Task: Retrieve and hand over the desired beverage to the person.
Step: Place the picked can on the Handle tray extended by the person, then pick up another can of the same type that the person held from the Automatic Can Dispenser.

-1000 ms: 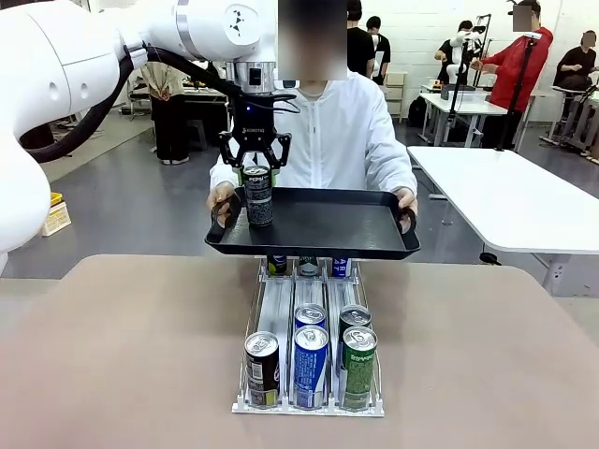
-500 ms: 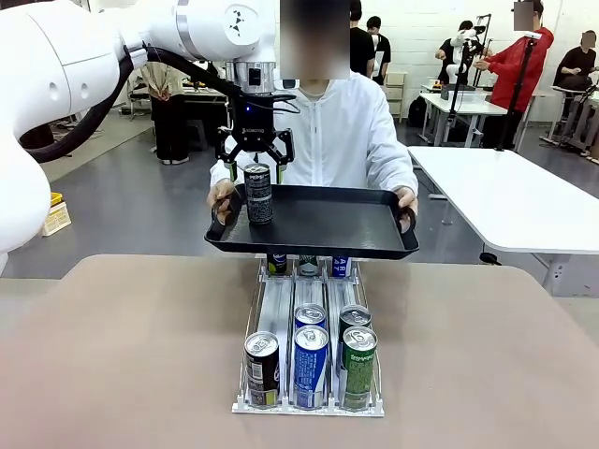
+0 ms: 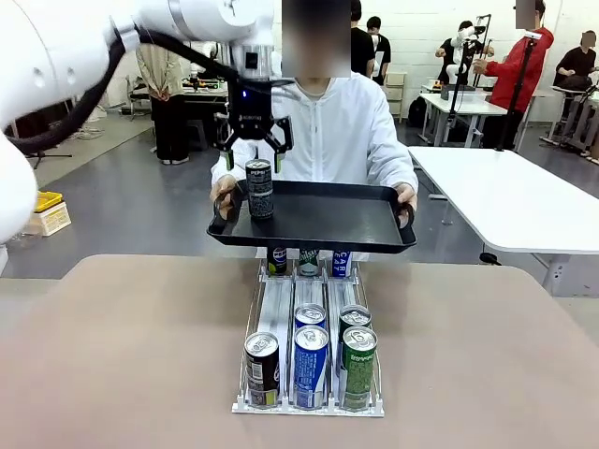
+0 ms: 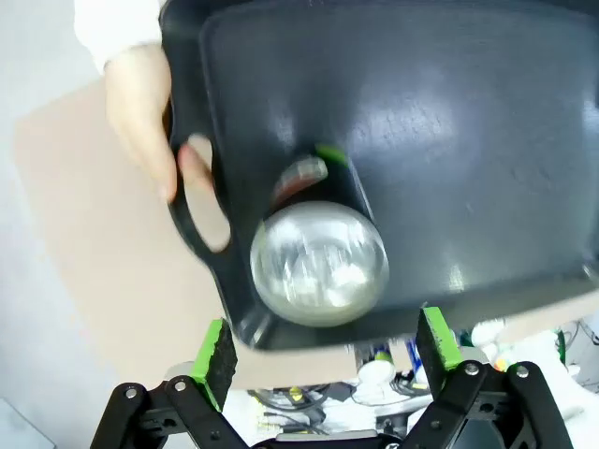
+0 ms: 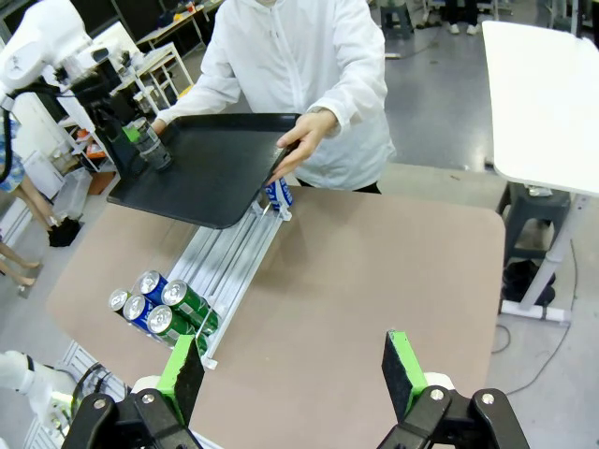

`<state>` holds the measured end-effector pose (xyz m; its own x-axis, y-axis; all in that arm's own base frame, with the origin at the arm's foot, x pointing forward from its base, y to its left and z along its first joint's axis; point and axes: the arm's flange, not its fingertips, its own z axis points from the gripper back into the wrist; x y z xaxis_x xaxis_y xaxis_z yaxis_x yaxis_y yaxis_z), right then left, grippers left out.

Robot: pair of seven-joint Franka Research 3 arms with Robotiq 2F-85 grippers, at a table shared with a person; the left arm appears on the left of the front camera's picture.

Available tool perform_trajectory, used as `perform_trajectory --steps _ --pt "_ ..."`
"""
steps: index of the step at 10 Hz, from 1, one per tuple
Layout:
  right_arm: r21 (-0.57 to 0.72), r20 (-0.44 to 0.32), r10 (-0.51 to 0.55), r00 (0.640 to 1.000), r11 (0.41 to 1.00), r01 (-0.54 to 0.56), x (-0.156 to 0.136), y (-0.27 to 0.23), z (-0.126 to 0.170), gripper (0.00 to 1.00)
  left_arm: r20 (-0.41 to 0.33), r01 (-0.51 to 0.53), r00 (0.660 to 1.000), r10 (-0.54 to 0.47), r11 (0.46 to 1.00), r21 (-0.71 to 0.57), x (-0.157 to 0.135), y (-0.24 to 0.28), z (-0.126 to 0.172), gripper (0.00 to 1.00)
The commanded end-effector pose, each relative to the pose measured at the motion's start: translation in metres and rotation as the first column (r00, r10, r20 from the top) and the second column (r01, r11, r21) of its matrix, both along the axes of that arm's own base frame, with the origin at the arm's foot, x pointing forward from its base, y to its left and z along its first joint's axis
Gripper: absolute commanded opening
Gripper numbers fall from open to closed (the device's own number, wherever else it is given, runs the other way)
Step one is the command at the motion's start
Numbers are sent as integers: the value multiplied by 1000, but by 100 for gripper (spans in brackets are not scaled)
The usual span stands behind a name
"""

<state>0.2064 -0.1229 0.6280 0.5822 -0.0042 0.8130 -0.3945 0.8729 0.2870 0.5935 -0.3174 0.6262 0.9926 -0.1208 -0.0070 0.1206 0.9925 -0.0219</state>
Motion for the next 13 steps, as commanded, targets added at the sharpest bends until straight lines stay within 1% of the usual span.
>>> perform_trajectory --steps 1,2,3,4,6,7,9,10,11,12,13 --pt "2 0 1 1000 1000 -1 1 0 -2 100 3 20 1000 -20 1000 1 -60 4 38 100" --pt "2 0 1 1000 1000 -1 1 0 -2 100 25 73 997 -73 997 -4 -86 9 49 100" --pt "2 0 1 1000 1000 -1 1 0 -2 100 54 159 986 -158 987 -18 -119 18 56 100" --pt "2 0 1 1000 1000 -1 1 0 -2 100 109 240 965 -238 971 -4 -137 29 56 100" --pt "2 0 1 1000 1000 -1 1 0 -2 100 184 390 907 -379 920 -27 -166 71 44 100" --pt "2 0 1 1000 1000 -1 1 0 -2 100 206 434 885 -418 900 -35 -170 88 42 100" --pt "2 0 1 1000 1000 -1 1 0 -2 100 222 538 831 -511 838 -85 -159 116 45 100" --pt "2 0 1 1000 1000 -1 1 0 -2 100 232 559 821 -522 817 -139 -151 128 46 100" --pt "2 0 1 1000 1000 -1 1 0 -2 100 248 560 819 -517 814 -154 -149 133 43 100" --pt "2 0 1 1000 1000 -1 1 0 -2 100 236 554 826 -512 814 -173 -144 135 46 100" --pt "2 0 1 1000 1000 -1 1 0 -2 100 234 539 831 -505 835 -111 -143 134 51 100"
